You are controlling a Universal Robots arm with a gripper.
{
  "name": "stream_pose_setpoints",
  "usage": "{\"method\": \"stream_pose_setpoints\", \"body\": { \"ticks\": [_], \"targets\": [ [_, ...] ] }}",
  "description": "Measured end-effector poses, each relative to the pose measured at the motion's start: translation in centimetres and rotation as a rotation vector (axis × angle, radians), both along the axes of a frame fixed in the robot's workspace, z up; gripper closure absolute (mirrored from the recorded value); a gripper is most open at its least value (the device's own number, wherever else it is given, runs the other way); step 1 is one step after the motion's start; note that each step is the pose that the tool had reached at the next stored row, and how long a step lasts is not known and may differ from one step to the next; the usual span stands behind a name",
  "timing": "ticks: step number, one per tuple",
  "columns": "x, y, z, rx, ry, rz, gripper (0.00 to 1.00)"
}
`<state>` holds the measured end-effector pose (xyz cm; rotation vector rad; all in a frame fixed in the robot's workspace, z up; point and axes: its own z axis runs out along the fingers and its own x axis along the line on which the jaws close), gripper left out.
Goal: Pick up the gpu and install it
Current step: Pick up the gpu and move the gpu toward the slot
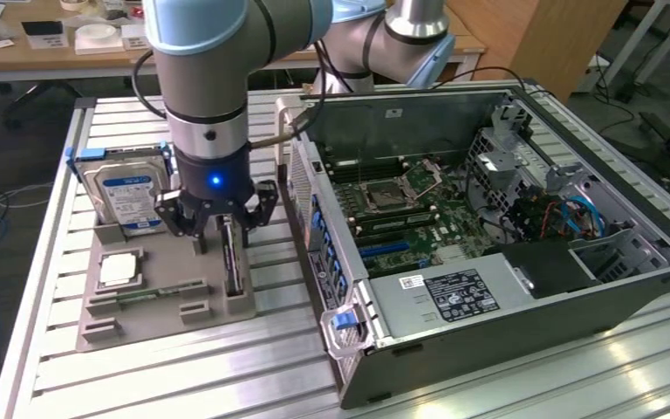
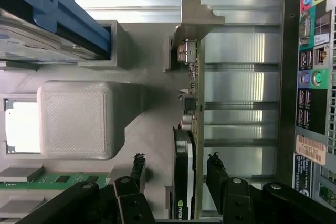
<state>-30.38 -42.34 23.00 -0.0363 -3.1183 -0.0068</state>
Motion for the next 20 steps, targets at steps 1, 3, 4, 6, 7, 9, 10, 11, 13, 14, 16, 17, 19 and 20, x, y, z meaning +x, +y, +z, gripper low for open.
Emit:
{"method": "stream_pose_setpoints", "body": {
  "ticks": [1,3,4,6,7,9,10,11,13,14,16,17,19,20],
  "targets": [
    [0.1,0.05,-0.10,-0.0014,0.0005,-0.002,0.41],
    [0.1,0.06,-0.30,-0.0067,0.0003,-0.004,0.41],
    [0.1,0.06,-0.38,-0.0102,-0.0001,-0.007,0.41],
    [0.1,0.07,-0.54,-0.0175,-0.0021,-0.013,0.41],
    [0.1,0.07,-0.63,-0.0199,-0.0041,-0.019,0.41],
    [0.1,0.08,-0.79,-0.0222,-0.0089,-0.027,0.41],
    [0.1,0.09,-0.87,-0.0231,-0.0111,-0.030,0.41],
    [0.1,0.11,-0.95,-0.0234,-0.0134,-0.033,0.41],
    [0.1,0.17,-1.10,-0.0243,-0.0183,-0.037,0.41],
    [0.1,0.25,-1.15,-0.0257,-0.0214,-0.038,0.41],
    [0.1,0.61,-1.23,-0.0299,-0.0256,-0.040,0.41],
    [0.1,0.72,-1.25,-0.0299,-0.0257,-0.040,0.41],
    [0.1,0.74,-1.30,-0.0301,-0.0258,-0.040,0.41],
    [0.1,0.74,-1.34,-0.0299,-0.0257,-0.040,0.41]
  ]
}}
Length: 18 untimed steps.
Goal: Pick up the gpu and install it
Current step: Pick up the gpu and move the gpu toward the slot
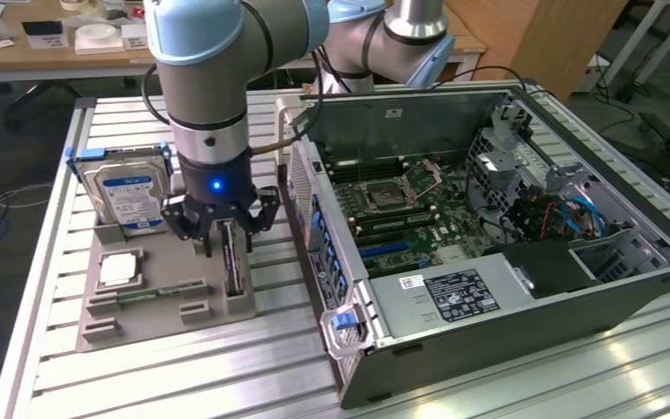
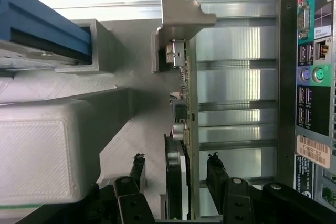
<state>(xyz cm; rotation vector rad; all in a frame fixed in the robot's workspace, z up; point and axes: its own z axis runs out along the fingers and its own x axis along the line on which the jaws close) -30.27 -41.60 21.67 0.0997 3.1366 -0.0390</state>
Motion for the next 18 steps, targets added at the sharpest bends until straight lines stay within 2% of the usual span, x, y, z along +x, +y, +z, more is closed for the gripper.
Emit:
{"method": "stream_pose_setpoints", "body": {
  "ticks": [1,2,4,6,14,15,16,17,18],
  "targets": [
    [-0.05,0.01,-0.07,0.0007,0.0000,0.000,0.41],
    [-0.12,0.00,-0.12,0.0038,-0.0001,0.000,0.41],
    [-0.25,-0.01,-0.17,0.0157,0.0000,0.000,0.41],
    [-0.27,0.00,-0.27,0.0216,-0.0001,0.000,0.41],
    [-0.26,-0.15,-0.66,0.0219,-0.0030,0.000,0.41],
    [-0.26,-0.15,-0.71,0.0218,-0.0033,0.000,0.43],
    [-0.27,-0.15,-0.72,0.0217,-0.0034,0.000,0.49],
    [-0.27,-0.15,-0.72,0.0216,-0.0034,0.000,0.49],
    [-0.27,-0.15,-0.72,0.0217,-0.0035,0.000,0.56]
  ]
}}
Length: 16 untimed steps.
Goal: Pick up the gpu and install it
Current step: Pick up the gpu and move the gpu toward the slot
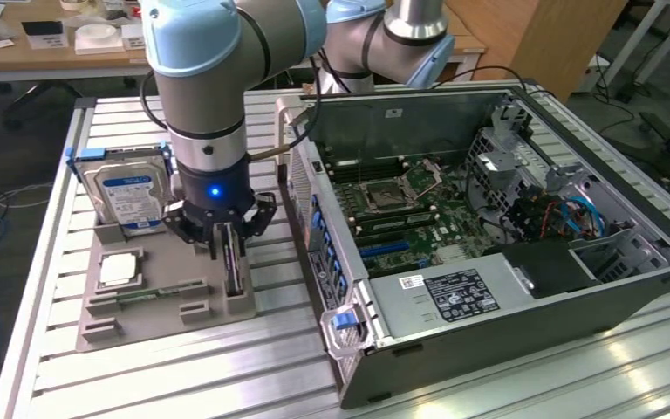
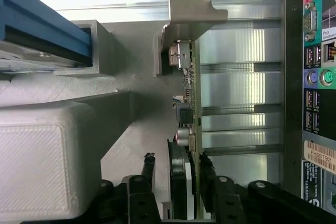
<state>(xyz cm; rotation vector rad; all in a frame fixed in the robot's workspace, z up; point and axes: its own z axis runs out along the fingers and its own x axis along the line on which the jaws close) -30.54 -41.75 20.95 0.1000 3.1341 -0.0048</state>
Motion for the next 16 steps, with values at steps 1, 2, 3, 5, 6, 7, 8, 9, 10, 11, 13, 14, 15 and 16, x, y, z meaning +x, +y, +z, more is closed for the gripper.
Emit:
{"method": "stream_pose_setpoints", "body": {
  "ticks": [1,2,3,5,6,7,8,9,10,11,13,14,15,16],
  "targets": [
    [0.00,0.00,-0.01,0.0001,-0.0001,0.000,0.56],
    [0.00,0.00,-0.01,0.0001,-0.0002,0.000,0.56],
    [0.00,0.00,-0.01,0.0002,-0.0002,0.000,0.56],
    [0.00,0.00,-0.01,0.0001,-0.0002,0.000,0.56],
    [0.00,0.00,-0.01,0.0001,-0.0001,0.000,0.57],
    [0.00,0.00,-0.01,0.0001,-0.0001,0.000,0.57],
    [0.00,0.00,-0.04,0.0002,-0.0003,0.000,0.64],
    [0.00,0.00,-0.06,0.0003,-0.0003,0.000,0.64],
    [0.00,0.00,-0.07,0.0001,-0.0002,0.000,0.64],
    [0.00,0.00,-0.07,0.0001,-0.0001,0.000,0.64],
    [0.00,0.00,-0.08,0.0001,-0.0001,0.000,0.64],
    [0.00,0.00,-0.09,0.0001,-0.0002,0.000,0.64],
    [0.00,0.00,-0.09,0.0000,-0.0003,0.000,0.65],
    [0.00,0.00,-0.09,0.0000,0.0001,0.000,0.71]
  ]
}}
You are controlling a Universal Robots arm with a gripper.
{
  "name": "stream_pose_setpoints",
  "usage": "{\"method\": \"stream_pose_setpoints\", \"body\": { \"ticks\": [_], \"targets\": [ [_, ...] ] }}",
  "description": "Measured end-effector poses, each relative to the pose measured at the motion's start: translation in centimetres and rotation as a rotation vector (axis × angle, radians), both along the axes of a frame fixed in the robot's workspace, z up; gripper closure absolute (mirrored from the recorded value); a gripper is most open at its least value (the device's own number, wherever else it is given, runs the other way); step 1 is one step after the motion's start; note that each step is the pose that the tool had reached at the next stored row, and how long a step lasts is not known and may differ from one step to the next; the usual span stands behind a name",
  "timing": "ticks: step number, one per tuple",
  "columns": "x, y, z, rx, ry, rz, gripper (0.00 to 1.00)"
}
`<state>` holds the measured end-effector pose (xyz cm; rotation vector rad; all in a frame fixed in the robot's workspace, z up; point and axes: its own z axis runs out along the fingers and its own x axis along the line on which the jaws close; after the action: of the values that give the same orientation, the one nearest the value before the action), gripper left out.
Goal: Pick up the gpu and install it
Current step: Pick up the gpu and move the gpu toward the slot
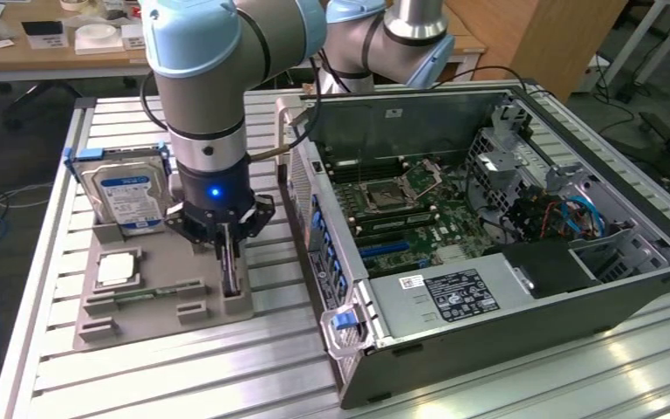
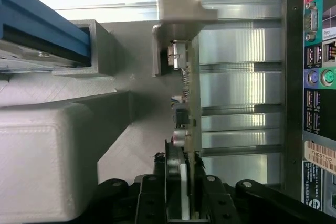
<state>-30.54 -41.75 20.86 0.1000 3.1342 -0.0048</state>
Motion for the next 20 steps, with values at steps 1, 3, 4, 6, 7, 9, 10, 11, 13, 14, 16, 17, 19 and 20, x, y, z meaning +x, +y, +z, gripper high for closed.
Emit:
{"method": "stream_pose_setpoints", "body": {
  "ticks": [1,3,4,6,7,9,10,11,13,14,16,17,19,20],
  "targets": [
    [0.0,0.00,0.00,0.0000,0.0000,0.000,0.71],
    [0.0,0.00,0.00,0.0001,-0.0002,0.000,0.72],
    [0.0,0.00,0.00,0.0001,-0.0002,0.000,0.72],
    [0.0,0.00,-0.01,0.0001,-0.0003,0.000,0.72],
    [0.0,0.00,-0.01,0.0001,-0.0003,0.000,0.72],
    [0.0,0.00,0.00,0.0001,-0.0002,0.000,0.72],
    [0.0,0.00,0.00,0.0001,-0.0002,0.000,0.72],
    [0.0,0.00,0.00,0.0002,-0.0004,0.000,0.72],
    [0.0,0.01,0.14,0.0004,-0.0007,0.000,0.72],
    [0.0,0.00,0.36,0.0002,-0.0005,0.000,0.72],
    [0.0,0.00,0.98,0.0001,-0.0002,0.000,0.72],
    [0.0,0.00,1.31,0.0002,-0.0001,0.000,0.72],
    [0.0,0.00,1.89,0.0001,0.0002,0.000,0.72],
    [0.0,0.00,2.20,0.0001,0.0002,0.000,0.72]
  ]
}}
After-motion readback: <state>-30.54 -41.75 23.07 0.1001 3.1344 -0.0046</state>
